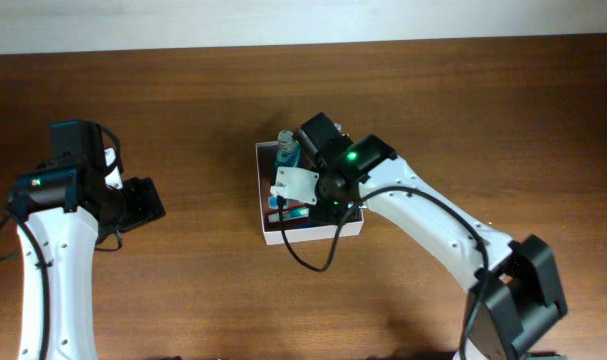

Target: Pack container

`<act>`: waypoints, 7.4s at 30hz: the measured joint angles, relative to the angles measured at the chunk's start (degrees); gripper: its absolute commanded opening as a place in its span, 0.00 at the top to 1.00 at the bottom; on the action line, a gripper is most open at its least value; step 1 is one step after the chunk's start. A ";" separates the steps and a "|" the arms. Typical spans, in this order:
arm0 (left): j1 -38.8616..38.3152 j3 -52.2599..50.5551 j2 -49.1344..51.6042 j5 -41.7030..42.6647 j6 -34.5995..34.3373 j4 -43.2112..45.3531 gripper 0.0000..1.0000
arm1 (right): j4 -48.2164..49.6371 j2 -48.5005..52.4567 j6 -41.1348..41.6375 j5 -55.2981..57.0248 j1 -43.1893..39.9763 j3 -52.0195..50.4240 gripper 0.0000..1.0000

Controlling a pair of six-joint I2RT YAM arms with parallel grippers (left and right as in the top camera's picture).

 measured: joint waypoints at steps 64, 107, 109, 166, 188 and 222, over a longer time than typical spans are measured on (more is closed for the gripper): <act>0.00 0.00 0.00 0.00 0.00 0.00 0.18 | 3.87 -5.14 40.83 -8.92 -27.74 -13.79 0.96; -10.69 0.13 0.00 0.85 8.87 15.54 0.01 | 4.17 -12.15 45.70 2.38 -38.62 -3.54 0.01; -10.69 0.13 0.00 0.85 9.27 13.66 0.00 | 2.91 -14.10 45.90 2.69 -39.39 -3.54 0.01; -13.38 -22.60 -50.45 1.29 9.25 13.70 0.00 | 47.21 -102.51 41.27 5.90 -36.22 -69.26 0.01; -13.38 -22.60 -50.47 1.29 9.25 13.73 0.01 | 52.48 -102.49 40.92 6.25 -37.51 -83.65 0.01; -12.94 -66.84 -72.72 -0.04 14.25 68.00 0.00 | 52.46 -102.55 40.96 6.23 -37.51 -83.65 0.01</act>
